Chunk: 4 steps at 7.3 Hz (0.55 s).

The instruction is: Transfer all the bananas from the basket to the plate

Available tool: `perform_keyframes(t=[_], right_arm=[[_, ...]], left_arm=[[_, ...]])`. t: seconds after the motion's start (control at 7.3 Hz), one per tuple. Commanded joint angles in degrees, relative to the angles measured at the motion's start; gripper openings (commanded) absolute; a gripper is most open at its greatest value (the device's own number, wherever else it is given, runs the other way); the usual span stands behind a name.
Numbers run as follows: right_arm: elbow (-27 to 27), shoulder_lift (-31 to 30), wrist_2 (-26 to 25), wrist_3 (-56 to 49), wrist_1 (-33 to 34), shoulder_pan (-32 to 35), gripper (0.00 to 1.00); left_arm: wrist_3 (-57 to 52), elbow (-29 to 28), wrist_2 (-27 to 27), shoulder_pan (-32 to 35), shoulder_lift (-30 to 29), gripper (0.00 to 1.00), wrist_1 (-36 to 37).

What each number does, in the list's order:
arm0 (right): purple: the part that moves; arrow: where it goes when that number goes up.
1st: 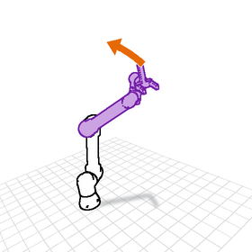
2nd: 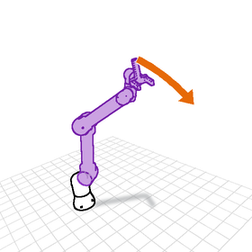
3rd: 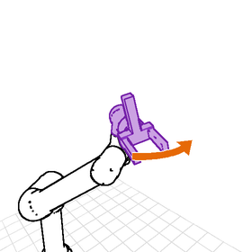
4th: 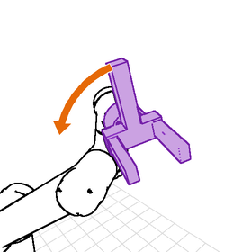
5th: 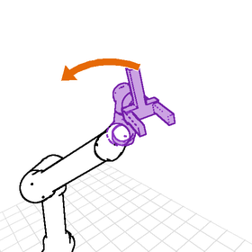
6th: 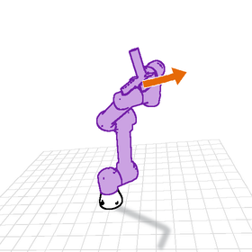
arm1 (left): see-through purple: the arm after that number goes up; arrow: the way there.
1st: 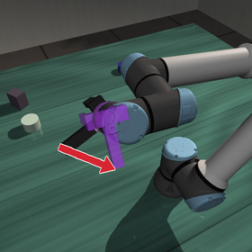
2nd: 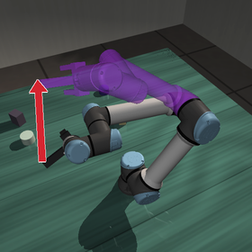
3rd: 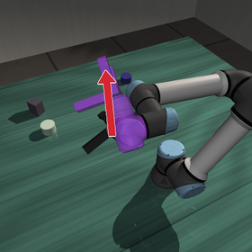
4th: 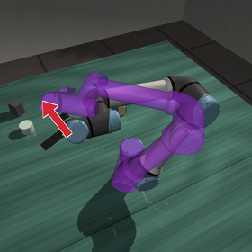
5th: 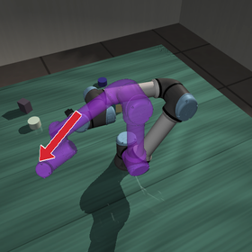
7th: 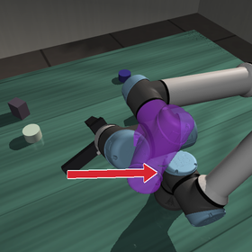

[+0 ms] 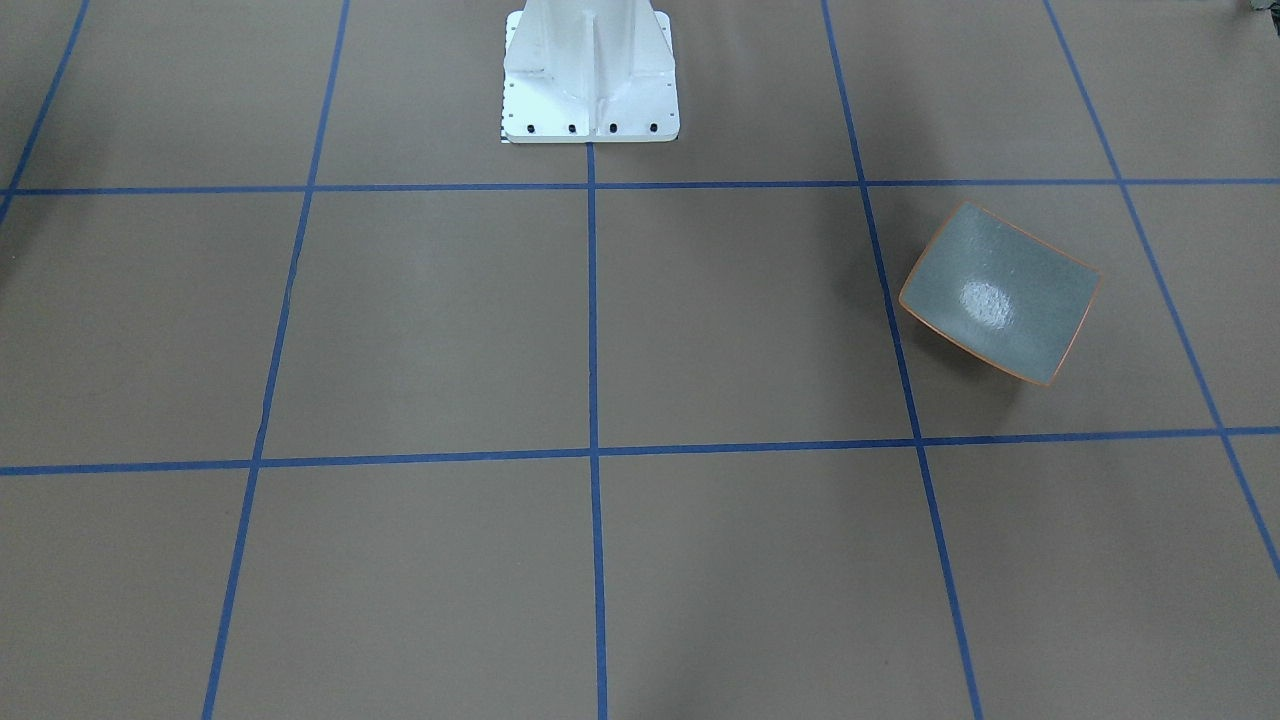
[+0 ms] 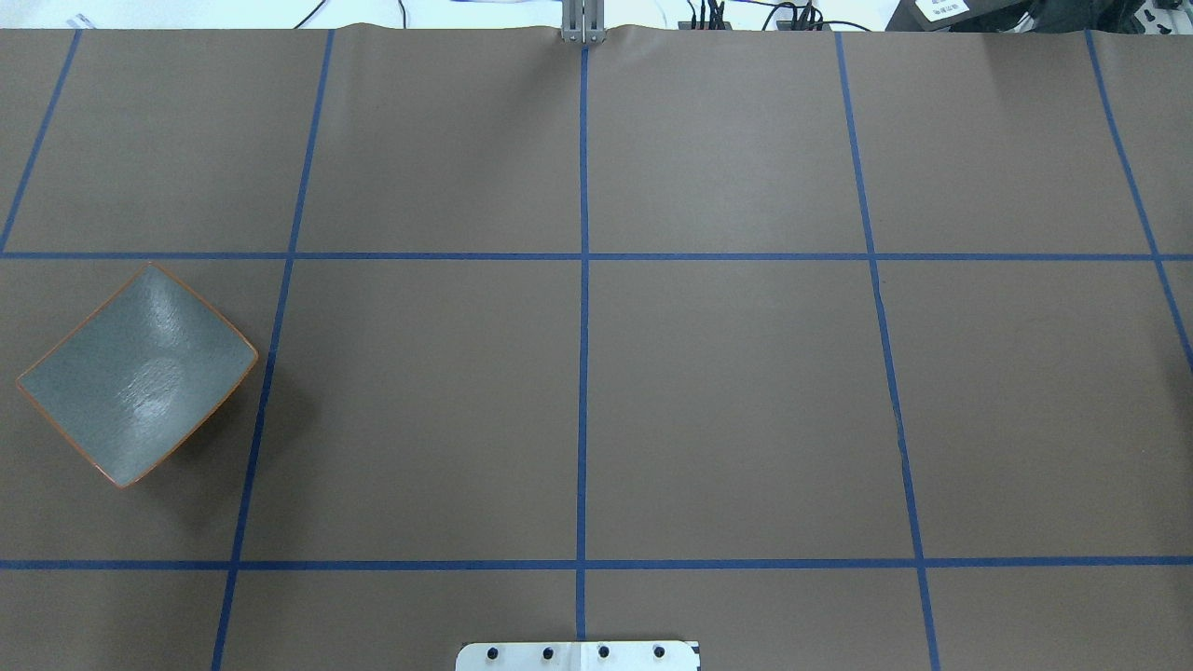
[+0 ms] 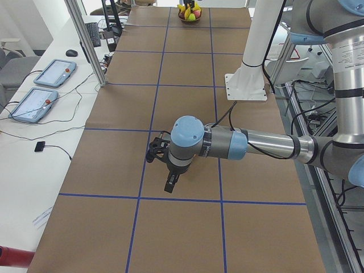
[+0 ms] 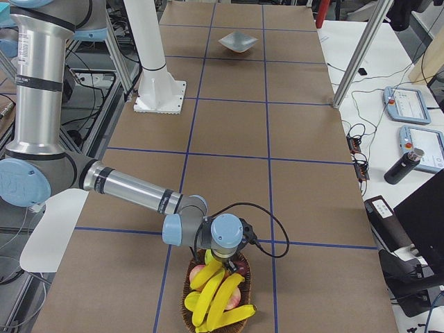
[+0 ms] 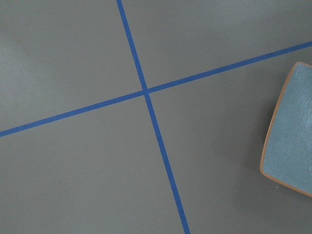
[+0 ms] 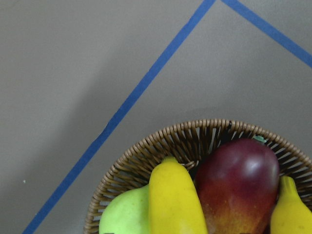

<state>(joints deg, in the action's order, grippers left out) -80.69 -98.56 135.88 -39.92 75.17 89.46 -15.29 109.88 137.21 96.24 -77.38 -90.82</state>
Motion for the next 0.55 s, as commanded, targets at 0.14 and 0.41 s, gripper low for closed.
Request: perform_keyframes(t=[0.14, 0.41], right_arm=[[-0.1, 0.0, -0.6, -0.3, 0.0, -0.7, 0.35], [-1.0, 0.0, -0.7, -0.6, 0.0, -1.0, 0.00]], left_arm=[[0.0, 0.0, 0.1, 0.0, 0.1, 1.00, -0.2], [-0.1, 0.0, 0.1, 0.1, 0.1, 1.00, -0.2]])
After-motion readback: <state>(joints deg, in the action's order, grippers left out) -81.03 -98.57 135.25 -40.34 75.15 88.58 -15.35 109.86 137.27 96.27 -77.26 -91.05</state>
